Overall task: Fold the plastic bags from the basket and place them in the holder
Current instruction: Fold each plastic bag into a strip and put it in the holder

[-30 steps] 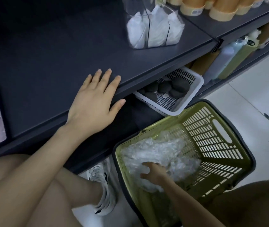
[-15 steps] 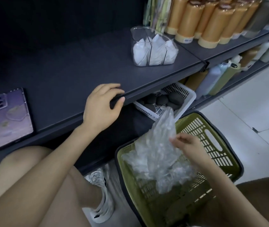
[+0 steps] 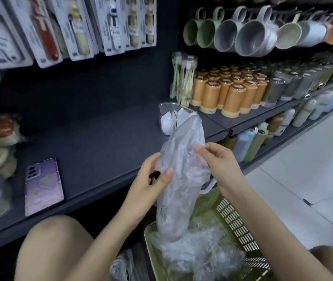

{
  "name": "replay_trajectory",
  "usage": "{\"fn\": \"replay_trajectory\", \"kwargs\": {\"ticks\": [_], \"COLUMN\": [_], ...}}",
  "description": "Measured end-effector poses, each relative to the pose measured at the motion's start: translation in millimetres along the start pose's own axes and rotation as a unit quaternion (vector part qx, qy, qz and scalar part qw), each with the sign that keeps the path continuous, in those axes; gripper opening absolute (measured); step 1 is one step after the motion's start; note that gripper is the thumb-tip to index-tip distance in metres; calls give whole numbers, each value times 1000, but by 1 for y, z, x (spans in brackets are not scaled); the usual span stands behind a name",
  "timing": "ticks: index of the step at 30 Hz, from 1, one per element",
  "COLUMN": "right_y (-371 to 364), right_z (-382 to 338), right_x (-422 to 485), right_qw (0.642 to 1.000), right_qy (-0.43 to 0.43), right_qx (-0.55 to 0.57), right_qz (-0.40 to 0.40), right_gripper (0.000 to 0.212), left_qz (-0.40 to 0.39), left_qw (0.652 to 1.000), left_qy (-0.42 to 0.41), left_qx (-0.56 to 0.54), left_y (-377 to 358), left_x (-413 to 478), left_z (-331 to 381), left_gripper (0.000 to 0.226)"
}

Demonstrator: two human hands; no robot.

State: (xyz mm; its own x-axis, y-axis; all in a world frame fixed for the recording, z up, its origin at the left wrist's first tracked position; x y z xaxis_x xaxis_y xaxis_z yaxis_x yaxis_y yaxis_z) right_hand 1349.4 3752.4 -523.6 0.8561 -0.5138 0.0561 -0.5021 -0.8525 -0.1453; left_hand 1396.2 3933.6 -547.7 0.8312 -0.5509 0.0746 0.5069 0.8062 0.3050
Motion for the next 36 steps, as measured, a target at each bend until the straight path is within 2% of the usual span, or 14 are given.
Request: {"fn": "replay_trajectory", "kwargs": {"ticks": [2,3,6,9,12,16,19,23,25,27,30,33,35,36], "right_y": [-6,-9,-19,-24,-13,9,20,25,12,-7,-23,-27,-29,-30], "right_z": [-10,-14,-18,-18,-19,-20,-22,-33,-45,-50,-32,-3,9,11], "right_x": [0,-1,0,1,1,-3,-9,-17,-25,-36,-40,-31,-26,-23], "right_qw": [998,997,996,996,997,997,995,963,938,919,910,952,970,972], "right_qy": [39,51,59,52,29,-46,-54,89,191,231,137,13,-11,-6], "right_qx": [-23,-28,-20,-38,-63,-56,-81,-238,-276,-318,-390,-290,-220,-210], "right_qz": [43,56,71,63,47,30,23,88,83,42,-32,-92,-104,-106], "right_gripper": [45,43,37,40,44,43,47,31,40,53,59,27,8,7], "left_qz": [80,88,39,88,131,78,89,80,80,95,117,128,127,126], "left_qw": [994,991,988,991,991,989,982,979,981,979,975,972,972,972], "left_qy": [-36,-56,-67,-65,-11,50,72,82,79,74,72,71,66,65], "left_qx": [59,85,132,78,-21,-118,-153,-169,-161,-162,-173,-185,-186,-188], "left_y": [14,15,5,7,30,50,58,63,63,63,63,63,65,67], "left_x": [-4,-6,-8,-5,1,6,6,6,7,8,8,6,5,5], "left_z": [15,21,29,28,20,9,4,9,10,11,10,10,9,8], "left_gripper": [72,72,55,21,24,28,26,28,32,33,33,34,34,35]}}
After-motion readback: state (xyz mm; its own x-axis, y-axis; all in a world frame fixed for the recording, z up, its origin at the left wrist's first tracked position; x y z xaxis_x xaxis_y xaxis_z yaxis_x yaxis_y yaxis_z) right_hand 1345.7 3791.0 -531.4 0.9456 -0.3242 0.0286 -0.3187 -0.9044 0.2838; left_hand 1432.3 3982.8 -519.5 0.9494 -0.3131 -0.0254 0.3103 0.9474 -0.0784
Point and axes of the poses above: each hand's wrist, its own x-axis towards the middle knuckle, its own y-axis out of the back of the hand, z = x × y, the point moved 4 cm from there along x, towards the middle knuckle, and after that the axes turned 10 degrees about x, right-handed, at the moved point
